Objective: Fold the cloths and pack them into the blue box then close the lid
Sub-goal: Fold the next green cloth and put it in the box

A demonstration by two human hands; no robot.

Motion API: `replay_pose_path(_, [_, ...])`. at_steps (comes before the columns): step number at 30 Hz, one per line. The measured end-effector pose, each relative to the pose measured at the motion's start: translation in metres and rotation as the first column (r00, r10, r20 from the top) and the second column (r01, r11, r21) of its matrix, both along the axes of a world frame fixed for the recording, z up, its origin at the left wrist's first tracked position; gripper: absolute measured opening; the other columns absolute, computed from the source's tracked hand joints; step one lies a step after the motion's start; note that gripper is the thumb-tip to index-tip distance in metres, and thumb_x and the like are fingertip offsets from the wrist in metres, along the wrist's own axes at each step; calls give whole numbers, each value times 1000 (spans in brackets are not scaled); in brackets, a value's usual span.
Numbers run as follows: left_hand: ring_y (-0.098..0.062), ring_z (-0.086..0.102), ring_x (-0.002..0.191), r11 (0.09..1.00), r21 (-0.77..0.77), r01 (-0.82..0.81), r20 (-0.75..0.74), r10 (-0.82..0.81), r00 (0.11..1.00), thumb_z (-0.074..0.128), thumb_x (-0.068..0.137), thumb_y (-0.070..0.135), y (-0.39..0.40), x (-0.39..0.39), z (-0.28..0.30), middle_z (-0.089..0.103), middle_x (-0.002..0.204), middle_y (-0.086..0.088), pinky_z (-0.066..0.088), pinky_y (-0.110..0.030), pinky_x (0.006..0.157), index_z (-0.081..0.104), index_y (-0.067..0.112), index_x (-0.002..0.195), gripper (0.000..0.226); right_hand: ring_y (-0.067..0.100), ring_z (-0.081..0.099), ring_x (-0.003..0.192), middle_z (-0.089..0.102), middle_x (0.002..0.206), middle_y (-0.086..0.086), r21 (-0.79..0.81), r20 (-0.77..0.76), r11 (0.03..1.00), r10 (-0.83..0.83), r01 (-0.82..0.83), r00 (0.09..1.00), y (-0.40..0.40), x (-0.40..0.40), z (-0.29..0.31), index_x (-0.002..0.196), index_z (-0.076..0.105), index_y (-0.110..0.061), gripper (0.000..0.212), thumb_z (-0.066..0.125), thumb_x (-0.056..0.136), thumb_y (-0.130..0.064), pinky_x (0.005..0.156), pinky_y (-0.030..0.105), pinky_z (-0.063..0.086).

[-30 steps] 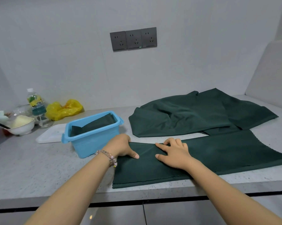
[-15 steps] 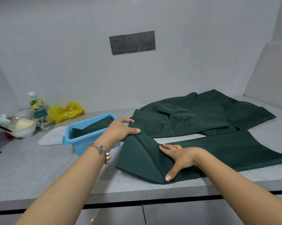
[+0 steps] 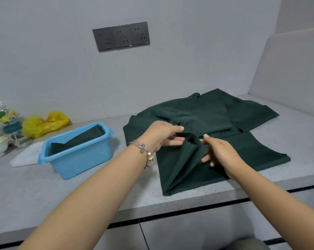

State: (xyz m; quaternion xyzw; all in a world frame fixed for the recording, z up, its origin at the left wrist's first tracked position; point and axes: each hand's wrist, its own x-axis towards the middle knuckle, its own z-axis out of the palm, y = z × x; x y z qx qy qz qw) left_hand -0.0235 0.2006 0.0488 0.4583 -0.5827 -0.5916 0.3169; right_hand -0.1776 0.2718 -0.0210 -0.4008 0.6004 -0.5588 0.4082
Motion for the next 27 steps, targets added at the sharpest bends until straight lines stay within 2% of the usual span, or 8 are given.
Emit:
replay_pose_path(2, [-19, 67, 58, 1000, 13, -26, 19, 26, 999, 66, 85, 3, 3, -16, -14, 60, 104, -20, 58, -29, 52, 40, -4, 129, 52, 12, 53, 42, 59, 57, -2, 33, -48, 999, -41, 42, 998, 7, -10, 1, 95, 65, -16, 38, 41, 95, -45, 35, 21, 36])
replay_pose_path(6, [-19, 65, 58, 997, -55, -54, 109, 59, 992, 69, 84, 7, 7, -36, -43, 63, 86, -13, 59, -33, 61, 38, 7, 122, 49, 13, 56, 59, 63, 81, 0, 97, -290, 993, -36, 67, 956, 20, -19, -5, 99, 63, -26, 45, 39, 88, -62, 46, 24, 42])
replay_pose_path(10, [-19, 68, 65, 998, -66, -20, 110, 27, 994, 71, 82, 13, 5, -44, -62, 64, 84, -10, 60, -35, 66, 40, 9, 118, 47, 6, 56, 71, 59, 77, -8, 81, -525, 996, 14, 34, 851, 24, -23, -23, 118, 53, -28, 42, 66, 81, -40, 59, 19, 39])
replay_pose_path(15, [-20, 67, 80, 965, -256, -59, 144, 98, 985, 65, 85, 16, 3, -37, -73, 66, 81, -3, 56, -34, 79, 58, 10, 105, 22, 5, 50, 67, 52, 78, -8, 24, -683, 1000, 4, 17, 730, 27, -24, -29, 124, 53, -35, 48, 66, 80, -23, 57, 12, 34])
replay_pose_path(18, [-14, 60, 95, 792, -610, 15, 369, 267, 891, 57, 84, 13, 0, -22, -81, 67, 93, 6, 38, -20, 82, 69, 23, 88, 16, 8, 49, 70, 52, 76, -9, 20, -731, 1000, 6, 12, 682, 26, -23, -30, 118, 61, -34, 38, 64, 82, -22, 57, 17, 31])
replay_pose_path(20, [-14, 51, 114, 687, -713, 142, 490, 343, 801, 54, 84, 13, -1, -15, -88, 64, 116, 5, 25, -20, 87, 72, 24, 100, 27, 8, 48, 75, 54, 78, -11, 30, -750, 999, 4, 29, 661, 26, -22, -30, 113, 65, -31, 32, 62, 83, -22, 63, 17, 31])
replay_pose_path(23, [-19, 24, 141, 691, -628, 359, 657, 222, 721, 46, 93, 23, -1, -11, -100, 35, 150, -3, 10, -28, 111, 52, 24, 134, 41, 12, 55, 80, 61, 83, -11, 53, -763, 998, 12, 44, 646, 26, -22, -29, 111, 66, -30, 29, 60, 83, -22, 68, 19, 36])
replay_pose_path(27, [-20, 4, 146, 693, -484, 534, 814, 133, 566, 28, 100, 38, -4, -9, -113, 11, 159, -1, -3, -36, 116, 24, 28, 149, 50, 16, 60, 100, 67, 112, -4, 85, -788, 995, 41, 43, 614, 27, -19, -28, 114, 65, -28, 31, 58, 85, -22, 85, 22, 44])
